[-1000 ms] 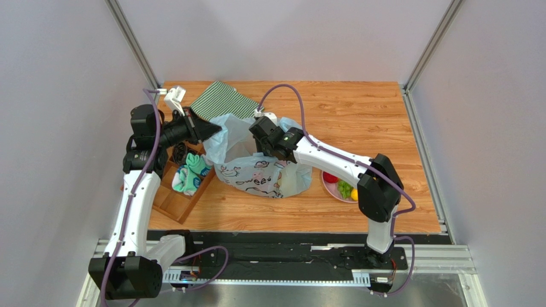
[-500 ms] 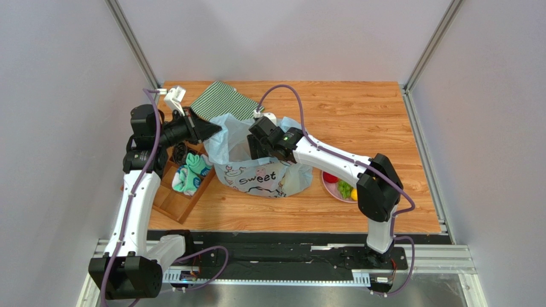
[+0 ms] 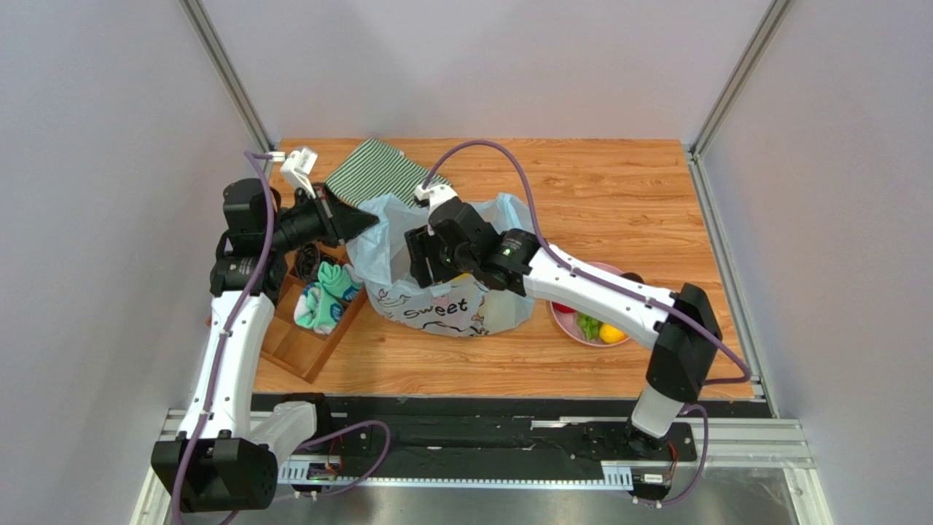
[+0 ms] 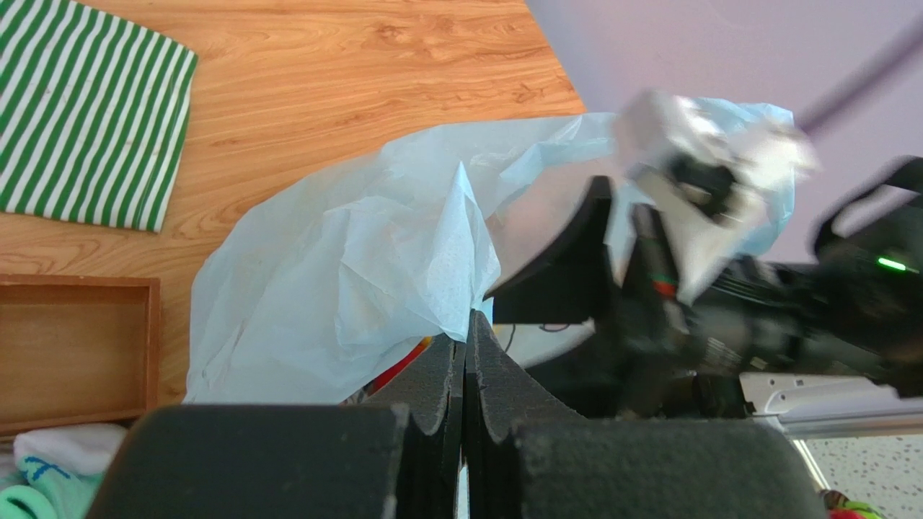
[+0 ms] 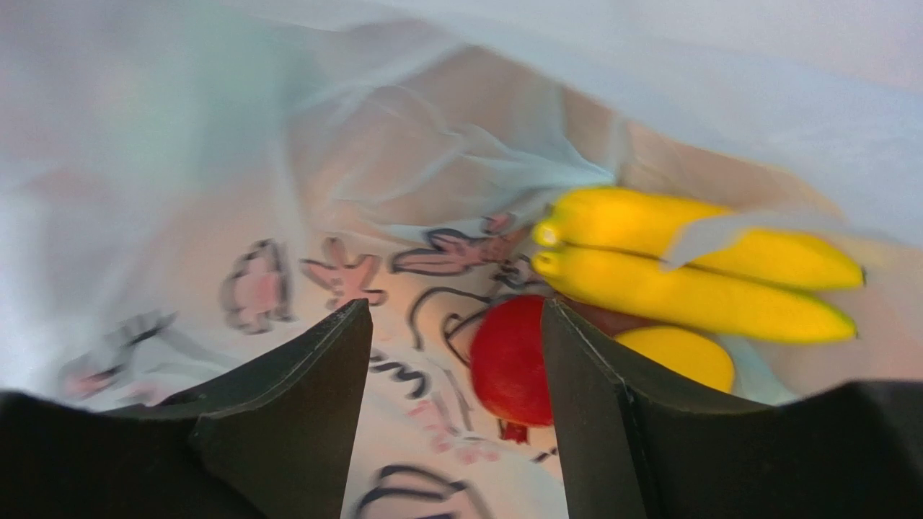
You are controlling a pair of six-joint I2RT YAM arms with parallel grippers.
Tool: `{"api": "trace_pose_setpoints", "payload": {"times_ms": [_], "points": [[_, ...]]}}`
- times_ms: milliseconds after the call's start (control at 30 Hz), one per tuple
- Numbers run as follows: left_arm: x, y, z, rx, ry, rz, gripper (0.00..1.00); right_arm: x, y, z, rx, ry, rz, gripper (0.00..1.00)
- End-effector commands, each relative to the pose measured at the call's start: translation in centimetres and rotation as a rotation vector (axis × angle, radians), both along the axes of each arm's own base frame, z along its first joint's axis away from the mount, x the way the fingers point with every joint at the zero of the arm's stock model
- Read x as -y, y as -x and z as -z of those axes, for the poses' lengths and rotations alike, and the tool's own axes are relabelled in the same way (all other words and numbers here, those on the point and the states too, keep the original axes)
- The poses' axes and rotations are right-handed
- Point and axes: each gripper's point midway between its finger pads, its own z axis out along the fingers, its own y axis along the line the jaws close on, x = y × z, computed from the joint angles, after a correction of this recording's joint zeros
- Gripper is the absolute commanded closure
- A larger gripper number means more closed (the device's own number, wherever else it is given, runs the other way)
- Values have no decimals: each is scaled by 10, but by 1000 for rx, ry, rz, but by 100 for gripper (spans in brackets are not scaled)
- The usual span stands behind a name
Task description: Place the fruits into the plastic bag
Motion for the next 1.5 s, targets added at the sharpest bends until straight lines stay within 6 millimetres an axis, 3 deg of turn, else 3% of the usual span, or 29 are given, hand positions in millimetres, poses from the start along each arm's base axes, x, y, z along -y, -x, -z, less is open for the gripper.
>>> {"api": "trace_pose_setpoints", "payload": {"times_ms": [0, 200, 333, 600, 700, 833, 900, 933, 1000, 1033, 1133, 1167, 1233, 1267, 1400, 1467], "points": [[0, 0, -6, 31, 8, 9, 100, -25, 26, -98, 233, -186, -149, 35], [0, 0, -6, 31, 8, 11, 100, -19, 51, -154, 332, -370, -209, 32], [0, 0, -5, 30, 9, 9, 100, 11, 62, -205, 441, -513, -175, 30], [0, 0, -4, 27, 9, 9, 100, 68, 42, -244, 581, -435, -9, 30], [0, 0, -5, 29, 10, 10, 100, 102, 17, -246, 569, -383, 157, 29], [0, 0, -5, 27, 12, 8, 100, 161, -29, -225, 510, -244, 392, 30], [0, 0, -6, 28, 11, 7, 100, 179, -38, -216, 471, -237, 418, 30], [0, 0, -5, 26, 13, 8, 100, 202, -47, -212, 455, -235, 483, 30], [0, 0, -5, 27, 11, 7, 100, 221, -51, -204, 436, -228, 527, 30], [0, 0, -5, 25, 11, 7, 100, 240, -55, -192, 419, -199, 572, 30], [0, -1, -4, 22, 12, 8, 100, 270, -60, -168, 375, -162, 653, 30], [0, 0, -4, 22, 13, 9, 100, 273, -60, -143, 320, -147, 652, 30], [0, 0, -4, 21, 14, 8, 100, 288, -65, -118, 266, -133, 686, 30], [0, -1, -4, 20, 14, 8, 100, 288, -63, -90, 205, -111, 670, 30], [0, -1, -4, 21, 13, 8, 100, 294, -57, -29, 75, -18, 671, 29], [0, -1, -3, 17, 15, 10, 100, 300, -54, -12, 49, 23, 695, 28]]}}
